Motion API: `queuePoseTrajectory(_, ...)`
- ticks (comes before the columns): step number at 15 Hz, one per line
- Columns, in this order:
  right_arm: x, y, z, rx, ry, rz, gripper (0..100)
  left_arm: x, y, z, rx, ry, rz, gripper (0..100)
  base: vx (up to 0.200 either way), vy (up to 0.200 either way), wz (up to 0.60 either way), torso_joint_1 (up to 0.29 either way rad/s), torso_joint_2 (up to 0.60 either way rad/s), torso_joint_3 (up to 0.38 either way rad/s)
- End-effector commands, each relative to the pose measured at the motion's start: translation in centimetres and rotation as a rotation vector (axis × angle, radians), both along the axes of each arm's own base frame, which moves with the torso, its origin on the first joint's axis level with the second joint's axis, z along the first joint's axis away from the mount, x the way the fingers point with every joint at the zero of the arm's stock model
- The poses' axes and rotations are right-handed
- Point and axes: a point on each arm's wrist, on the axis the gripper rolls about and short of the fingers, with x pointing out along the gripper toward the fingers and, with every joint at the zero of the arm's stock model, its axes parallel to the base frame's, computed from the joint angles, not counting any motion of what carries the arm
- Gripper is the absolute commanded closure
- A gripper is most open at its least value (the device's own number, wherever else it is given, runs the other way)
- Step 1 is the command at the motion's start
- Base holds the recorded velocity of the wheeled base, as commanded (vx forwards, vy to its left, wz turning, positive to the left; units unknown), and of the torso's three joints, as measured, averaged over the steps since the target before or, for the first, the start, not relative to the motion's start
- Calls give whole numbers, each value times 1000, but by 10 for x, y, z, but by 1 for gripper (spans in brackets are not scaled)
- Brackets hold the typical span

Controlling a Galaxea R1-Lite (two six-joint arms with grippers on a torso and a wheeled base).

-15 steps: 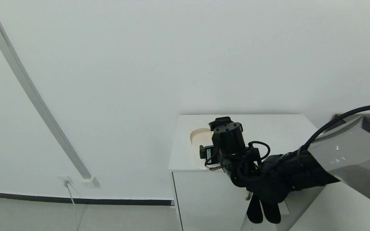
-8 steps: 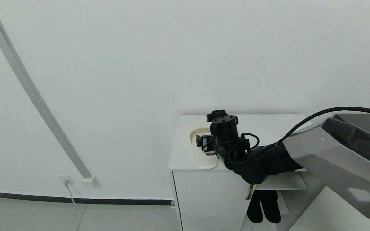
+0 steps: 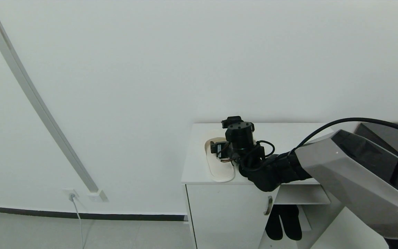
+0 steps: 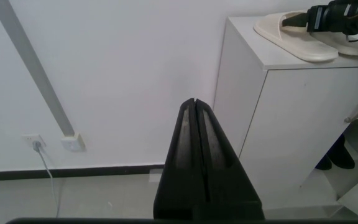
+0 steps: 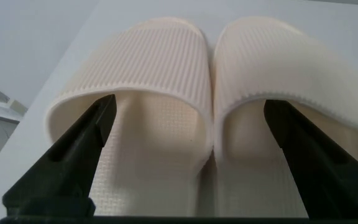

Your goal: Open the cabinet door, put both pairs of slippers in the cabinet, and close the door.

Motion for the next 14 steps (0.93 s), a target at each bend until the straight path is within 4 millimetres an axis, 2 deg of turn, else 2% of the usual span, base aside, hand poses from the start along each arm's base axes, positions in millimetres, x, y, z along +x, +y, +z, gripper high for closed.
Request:
queuePoseTrajectory(1, 2, 0, -3, -4, 0, -3, 0, 0, 0, 0, 0, -1, 0, 100, 0, 0, 0, 0, 0, 0)
queuePoseTrajectory(5, 4, 2, -3, -6, -6, -2, 0, 0, 0, 0, 0, 0, -1, 100, 0, 0, 0, 0, 0, 0)
queuePoseTrajectory(6, 5, 2, -4, -6, -6, -3, 100, 0, 0, 0, 0, -1, -1, 100, 0, 0, 0, 0, 0, 0)
queuePoseTrajectory(14, 4, 0, -4, -8, -4, -5, 100, 0, 0, 0, 0, -1, -1, 100, 0, 0, 0, 0, 0, 0)
